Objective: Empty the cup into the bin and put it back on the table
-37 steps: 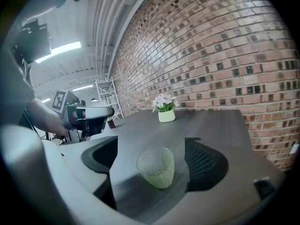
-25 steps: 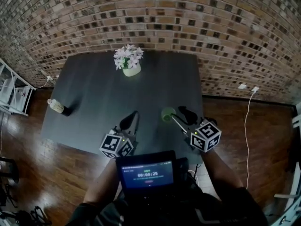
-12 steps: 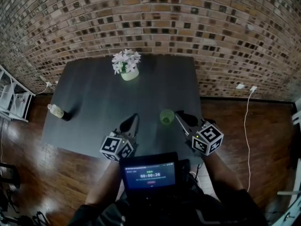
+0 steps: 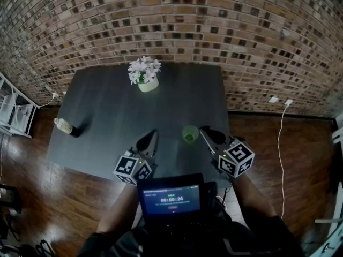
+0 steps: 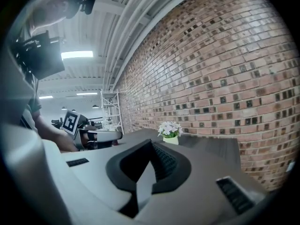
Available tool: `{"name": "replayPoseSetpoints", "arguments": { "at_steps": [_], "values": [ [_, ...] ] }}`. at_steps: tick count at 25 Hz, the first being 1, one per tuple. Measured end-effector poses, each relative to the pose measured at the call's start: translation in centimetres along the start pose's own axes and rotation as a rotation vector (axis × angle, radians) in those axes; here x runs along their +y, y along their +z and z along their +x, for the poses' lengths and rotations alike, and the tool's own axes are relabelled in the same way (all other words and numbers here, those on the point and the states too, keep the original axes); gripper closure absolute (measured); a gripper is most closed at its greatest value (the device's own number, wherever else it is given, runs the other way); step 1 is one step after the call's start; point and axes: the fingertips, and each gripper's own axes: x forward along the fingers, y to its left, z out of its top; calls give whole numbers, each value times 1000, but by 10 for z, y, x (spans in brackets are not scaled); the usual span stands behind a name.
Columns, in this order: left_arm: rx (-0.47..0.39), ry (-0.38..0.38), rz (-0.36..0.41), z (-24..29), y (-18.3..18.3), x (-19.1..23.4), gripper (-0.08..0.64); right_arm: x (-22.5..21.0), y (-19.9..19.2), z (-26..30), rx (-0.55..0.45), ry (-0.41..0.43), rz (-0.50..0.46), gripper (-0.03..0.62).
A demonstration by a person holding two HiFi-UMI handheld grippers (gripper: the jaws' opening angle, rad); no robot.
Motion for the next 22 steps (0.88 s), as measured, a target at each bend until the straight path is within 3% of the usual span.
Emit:
{"name": "replayPoseSetpoints", "arguments": {
  "at_steps": [22],
  "values": [
    [-15, 33, 3, -15, 3, 12, 569, -1, 0, 2, 5, -15, 4, 592]
  ]
}}
